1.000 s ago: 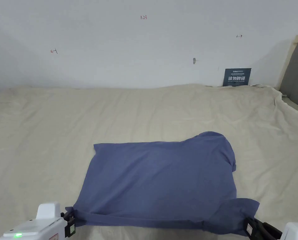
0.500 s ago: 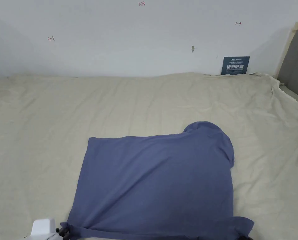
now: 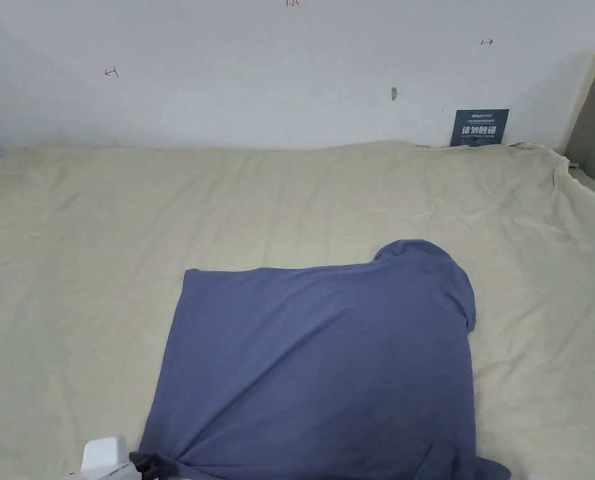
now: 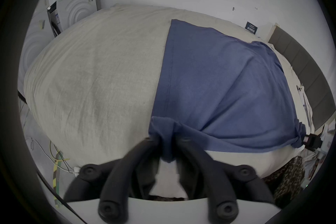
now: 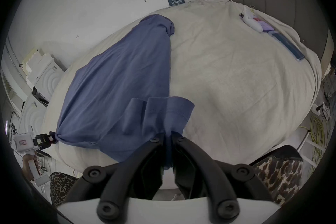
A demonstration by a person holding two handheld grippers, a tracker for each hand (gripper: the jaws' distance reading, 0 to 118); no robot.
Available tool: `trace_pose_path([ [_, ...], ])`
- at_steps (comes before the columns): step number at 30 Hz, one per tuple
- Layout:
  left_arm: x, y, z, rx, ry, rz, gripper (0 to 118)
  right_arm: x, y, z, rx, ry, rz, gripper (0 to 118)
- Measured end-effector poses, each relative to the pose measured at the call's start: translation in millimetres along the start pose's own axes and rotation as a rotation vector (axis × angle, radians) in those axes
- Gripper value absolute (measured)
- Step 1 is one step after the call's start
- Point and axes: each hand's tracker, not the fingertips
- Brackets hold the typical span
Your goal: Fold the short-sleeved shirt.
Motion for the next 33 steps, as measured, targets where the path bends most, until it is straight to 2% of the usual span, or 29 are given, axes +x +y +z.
trace_pose_path([
  [2,2,4,15,0.028,0.003,0.025,69,-5,10,14,0.021,0.005,0.015,52],
  [3,3,7,24,0.075,-0.001,0.039,84,-7,18,23,0.052,0.018,0.019,72],
  [4,4,9,34,0.122,-0.004,0.057,97,-11,25,31,0.089,0.028,0.028,83],
  [5,6,14,47,0.170,-0.011,0.074,100,-15,34,42,0.137,0.047,0.040,83],
  [11,16,51,107,0.354,-0.078,0.120,100,-52,88,105,0.372,0.085,0.158,83],
  [14,29,67,135,0.437,-0.063,0.075,100,-66,105,129,0.473,0.091,0.204,83],
  [18,49,76,162,0.561,-0.024,-0.013,99,-81,115,152,0.601,0.024,0.272,83],
  [22,65,75,174,0.644,0.041,-0.083,95,-89,114,166,0.705,-0.049,0.334,82],
  [24,68,71,177,0.688,0.050,-0.104,83,-90,112,170,0.731,-0.064,0.334,79],
  [26,69,70,176,0.699,0.036,-0.099,53,-89,112,171,0.742,-0.064,0.331,57],
  [27,68,70,177,0.707,0.012,-0.085,35,-88,112,171,0.747,-0.067,0.332,40],
  [28,67,70,177,0.713,-0.020,-0.073,15,-88,112,171,0.750,-0.077,0.334,12],
  [29,65,70,177,0.712,-0.052,-0.063,6,-88,111,170,0.750,-0.084,0.332,2],
  [31,63,69,178,0.715,-0.095,-0.055,0,-85,112,168,0.742,-0.062,0.325,1],
  [33,66,69,176,0.711,-0.072,-0.060,0,-86,112,166,0.735,-0.066,0.321,1],
])
